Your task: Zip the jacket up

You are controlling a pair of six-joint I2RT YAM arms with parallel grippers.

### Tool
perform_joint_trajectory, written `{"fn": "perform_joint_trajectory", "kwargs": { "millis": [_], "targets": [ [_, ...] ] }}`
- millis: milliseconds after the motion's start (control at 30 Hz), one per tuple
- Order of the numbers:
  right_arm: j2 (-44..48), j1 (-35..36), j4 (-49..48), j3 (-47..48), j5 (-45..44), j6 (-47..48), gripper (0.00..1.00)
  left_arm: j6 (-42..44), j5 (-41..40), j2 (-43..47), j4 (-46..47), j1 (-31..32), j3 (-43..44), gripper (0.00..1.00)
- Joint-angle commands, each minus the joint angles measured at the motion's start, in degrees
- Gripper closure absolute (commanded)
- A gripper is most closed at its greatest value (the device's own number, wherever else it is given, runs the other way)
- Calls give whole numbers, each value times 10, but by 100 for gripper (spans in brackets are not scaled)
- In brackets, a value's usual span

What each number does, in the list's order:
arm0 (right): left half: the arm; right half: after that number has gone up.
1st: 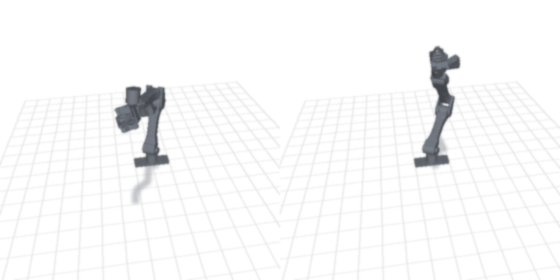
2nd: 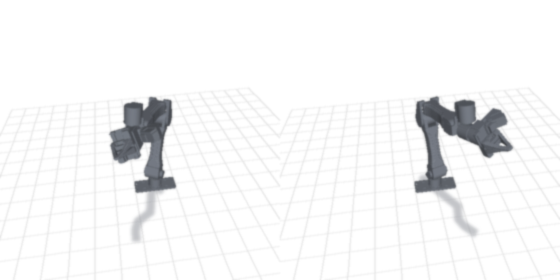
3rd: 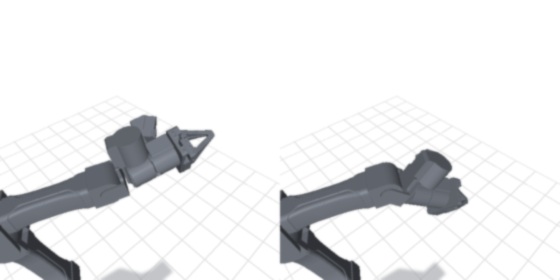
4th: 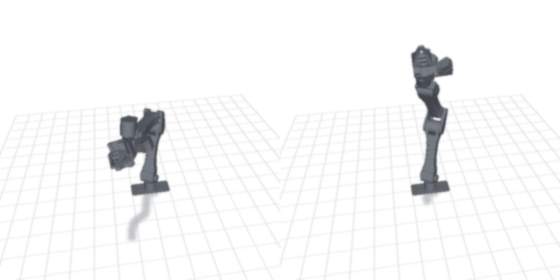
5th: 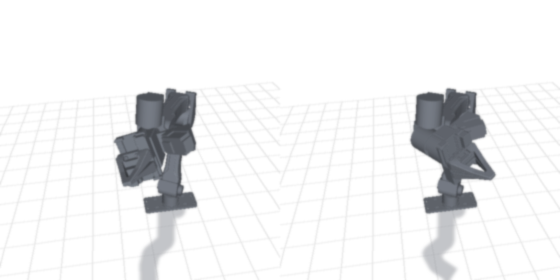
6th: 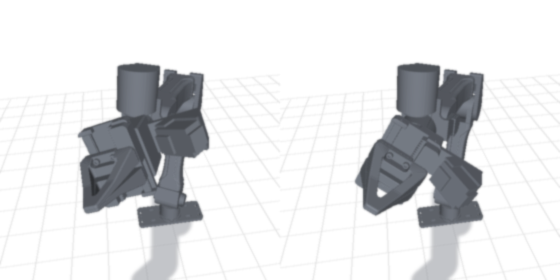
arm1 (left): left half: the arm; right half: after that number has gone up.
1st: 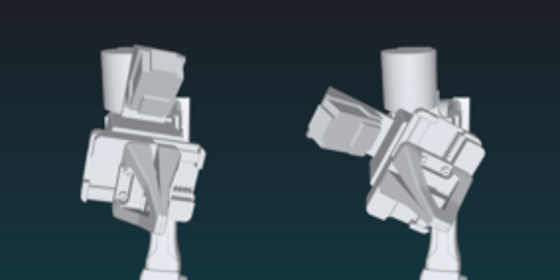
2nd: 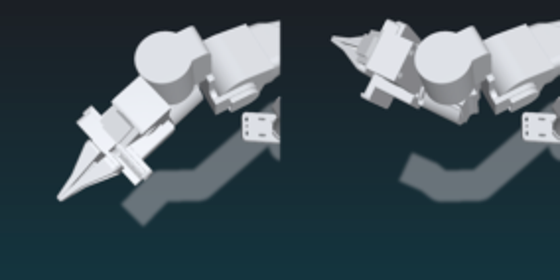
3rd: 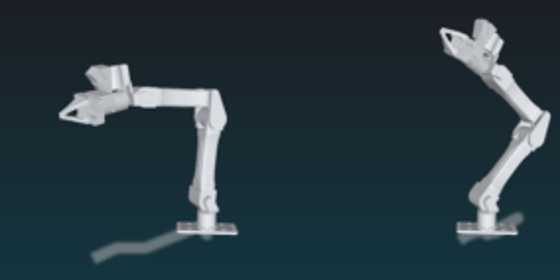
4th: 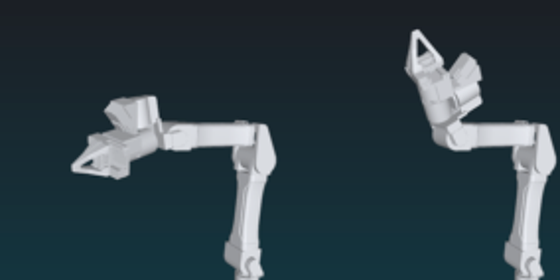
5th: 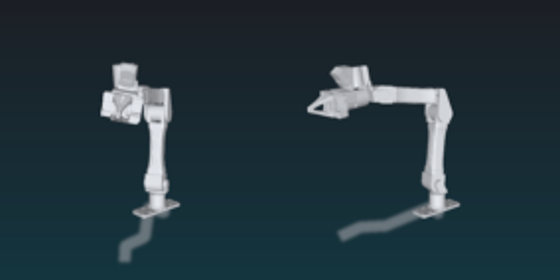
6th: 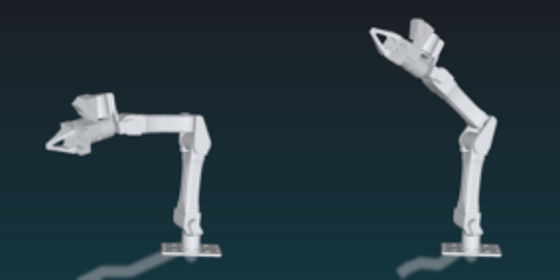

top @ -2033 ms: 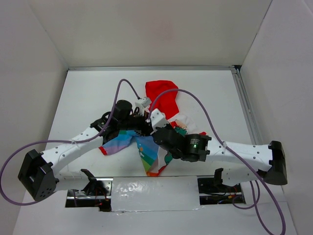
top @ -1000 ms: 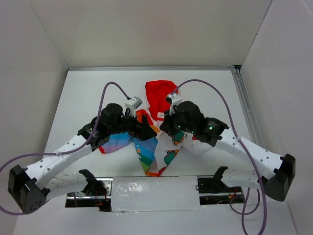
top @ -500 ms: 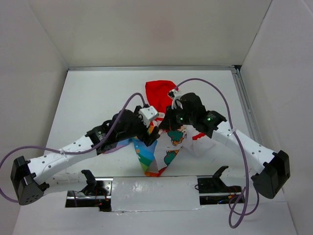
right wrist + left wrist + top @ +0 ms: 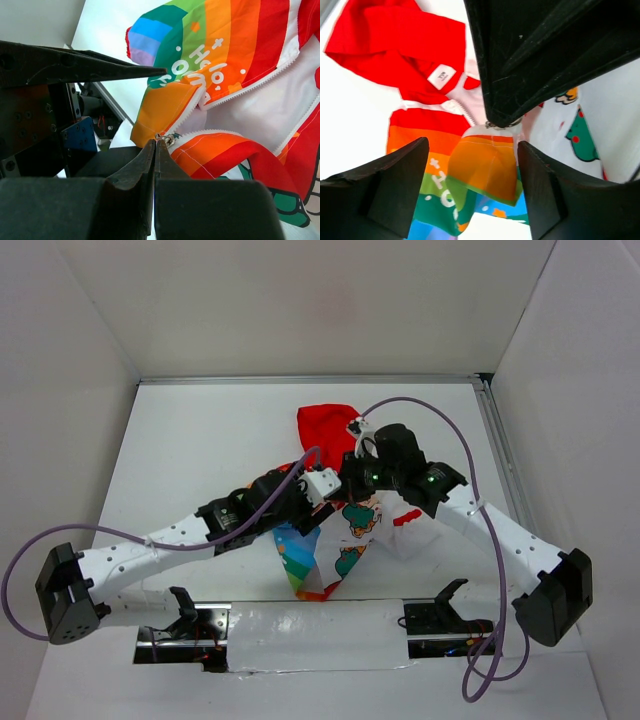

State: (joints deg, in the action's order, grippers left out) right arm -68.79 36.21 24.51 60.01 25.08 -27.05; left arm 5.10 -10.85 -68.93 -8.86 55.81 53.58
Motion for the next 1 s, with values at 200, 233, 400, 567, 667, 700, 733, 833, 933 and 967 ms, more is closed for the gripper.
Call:
{"fn": "perform_joint_trajectory", "kwargs": {
  "millis": [200, 233, 400, 567, 667, 700, 733, 833, 933, 967],
  "targets": [
    [-9, -8, -21, 31, 16, -4, 100, 26, -40, -31, 21, 17, 39, 59],
    [-10, -10, -20, 32, 13, -2, 100, 26, -40, -34, 23, 18, 40, 73],
    [-23, -18, -27, 35, -29, -8, 100, 26, -46, -24, 40, 25, 42, 100],
    [-21, -41, -31, 49, -62, 8, 100, 40, -15, 15, 39, 31, 23, 100],
    [-20, -44, -21, 64, -45, 25, 100, 51, -8, 39, 58, 33, 6, 100],
    [-20, -41, -17, 66, -43, 43, 100, 52, -3, 43, 60, 33, 5, 100],
    [-22, -38, -13, 68, -56, 48, 100, 54, 5, 50, 62, 35, 3, 100],
    [-34, -30, -4, 62, -72, 60, 100, 59, 1, 63, 77, 39, 0, 100],
    [-47, -25, -5, 50, -97, 71, 100, 59, 5, 86, 83, 39, 0, 100],
    [-60, -26, 2, 51, -105, 76, 100, 57, 12, 94, 102, 39, 0, 100]
  ]
}}
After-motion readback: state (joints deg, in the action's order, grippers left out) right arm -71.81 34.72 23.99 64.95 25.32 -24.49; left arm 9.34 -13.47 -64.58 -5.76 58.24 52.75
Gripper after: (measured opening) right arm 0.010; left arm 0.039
